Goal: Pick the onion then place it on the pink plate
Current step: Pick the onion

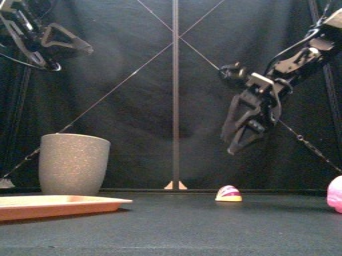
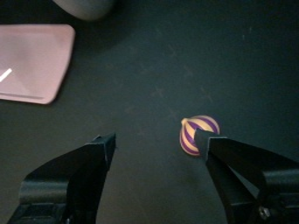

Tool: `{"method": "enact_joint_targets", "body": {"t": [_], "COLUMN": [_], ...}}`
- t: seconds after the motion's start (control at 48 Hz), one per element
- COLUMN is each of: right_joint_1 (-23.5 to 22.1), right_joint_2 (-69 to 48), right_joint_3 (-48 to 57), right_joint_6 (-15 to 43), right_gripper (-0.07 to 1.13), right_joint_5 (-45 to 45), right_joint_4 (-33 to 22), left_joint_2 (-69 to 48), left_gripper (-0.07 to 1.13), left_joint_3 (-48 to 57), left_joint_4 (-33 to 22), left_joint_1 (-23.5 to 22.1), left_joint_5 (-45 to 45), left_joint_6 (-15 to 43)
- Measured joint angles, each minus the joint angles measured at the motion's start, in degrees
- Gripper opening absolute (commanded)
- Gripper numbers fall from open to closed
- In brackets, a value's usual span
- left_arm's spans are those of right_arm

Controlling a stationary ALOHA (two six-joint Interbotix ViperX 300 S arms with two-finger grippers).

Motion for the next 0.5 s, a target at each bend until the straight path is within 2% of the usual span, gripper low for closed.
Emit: {"method": "enact_joint_targets", "body": {"t": [0.208,0.5], "right_joint_1": [-5.1,-7.8], "right_joint_2": [8.3,14.3], "right_joint_3": [-7.6,-13.9], "right_joint_6": [0.0,0.1], "right_gripper": [1.02,1.02], "right_joint_5": [13.2,19.3], "right_joint_4": [3.7,2.3], "left_joint_2": [0.0,0.0], "left_gripper": [0.12,0.11], "left_joint_3": [0.0,1.1], "left_joint_4": [0.0,0.0], "left_joint_1": [0.4,0.4], "left_joint_5": [0.0,0.0], "left_joint_6": [0.0,0.0]}}
